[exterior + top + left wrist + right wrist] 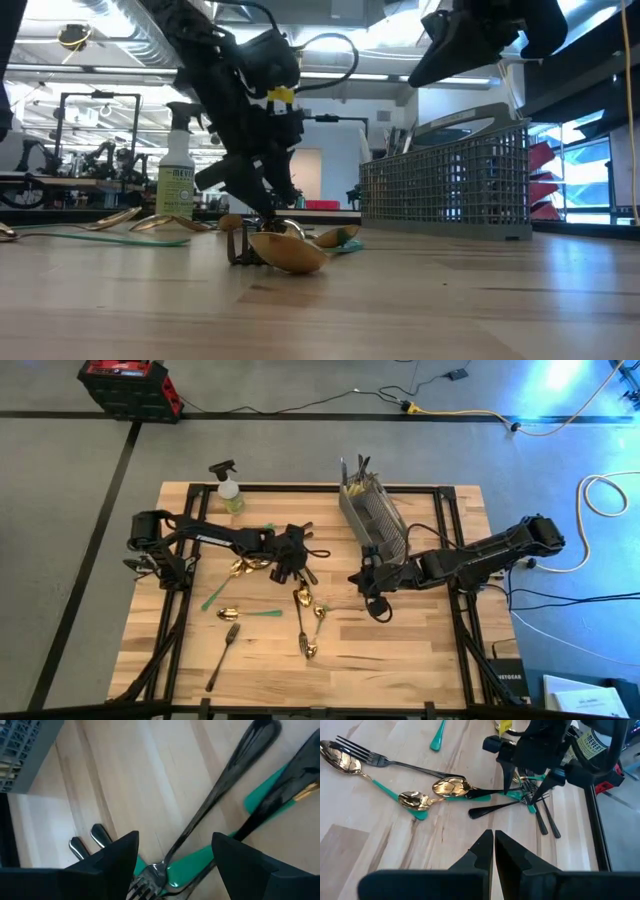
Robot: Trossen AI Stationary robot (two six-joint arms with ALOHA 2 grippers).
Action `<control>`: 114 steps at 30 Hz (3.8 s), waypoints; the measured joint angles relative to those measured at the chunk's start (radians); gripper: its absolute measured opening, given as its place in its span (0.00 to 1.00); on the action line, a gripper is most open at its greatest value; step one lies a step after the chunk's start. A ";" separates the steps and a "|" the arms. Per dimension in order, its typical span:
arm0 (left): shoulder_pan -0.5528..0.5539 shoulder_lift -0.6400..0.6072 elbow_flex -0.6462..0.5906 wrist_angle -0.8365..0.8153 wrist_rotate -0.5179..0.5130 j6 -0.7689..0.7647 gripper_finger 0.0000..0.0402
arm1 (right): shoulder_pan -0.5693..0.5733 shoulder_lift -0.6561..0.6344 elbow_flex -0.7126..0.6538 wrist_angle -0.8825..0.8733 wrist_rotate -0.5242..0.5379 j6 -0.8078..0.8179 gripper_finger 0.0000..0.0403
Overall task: Sort silverware
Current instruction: Put the black fork into the silverware basket
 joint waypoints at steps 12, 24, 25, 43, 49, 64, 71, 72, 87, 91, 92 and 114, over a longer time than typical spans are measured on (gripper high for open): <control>0.057 0.011 0.001 0.064 0.074 0.033 0.59 | 0.000 0.000 0.000 0.000 0.008 0.001 0.00; 0.080 0.092 0.003 0.114 0.114 0.048 0.59 | 0.000 0.000 0.000 -0.003 0.009 0.000 0.00; 0.078 0.104 0.005 0.123 0.113 0.048 0.59 | -0.001 0.000 0.000 -0.003 0.010 0.000 0.00; 0.081 0.146 0.009 0.116 0.183 0.055 0.32 | -0.001 0.000 0.000 -0.007 0.010 -0.001 0.00; 0.075 0.147 0.009 0.103 0.221 0.018 0.22 | 0.000 0.000 0.000 -0.007 0.010 0.000 0.00; -0.062 0.107 0.024 0.035 0.111 -0.061 0.01 | -0.001 0.000 0.000 -0.007 0.010 0.022 0.00; -0.131 0.048 0.106 -0.094 0.025 -0.087 0.00 | -0.001 0.000 0.000 -0.029 0.014 0.093 0.00; -0.141 0.043 0.118 -0.109 -0.001 -0.088 0.00 | -0.001 0.000 0.000 -0.035 0.014 0.094 0.00; -0.259 0.035 0.271 -0.189 -0.370 0.048 0.00 | 0.029 -0.138 -0.003 -0.394 0.297 0.442 0.00; -0.261 0.035 0.332 -0.186 -0.380 0.133 0.00 | 0.080 -0.208 -0.048 -0.439 0.358 0.534 0.00; -0.258 0.035 0.349 -0.186 -0.380 0.174 0.00 | 0.095 -0.228 -0.063 -0.447 0.371 0.559 0.00; 0.094 0.065 0.533 0.256 -0.181 1.454 0.00 | 0.385 -0.415 -0.229 -0.532 0.486 0.912 0.00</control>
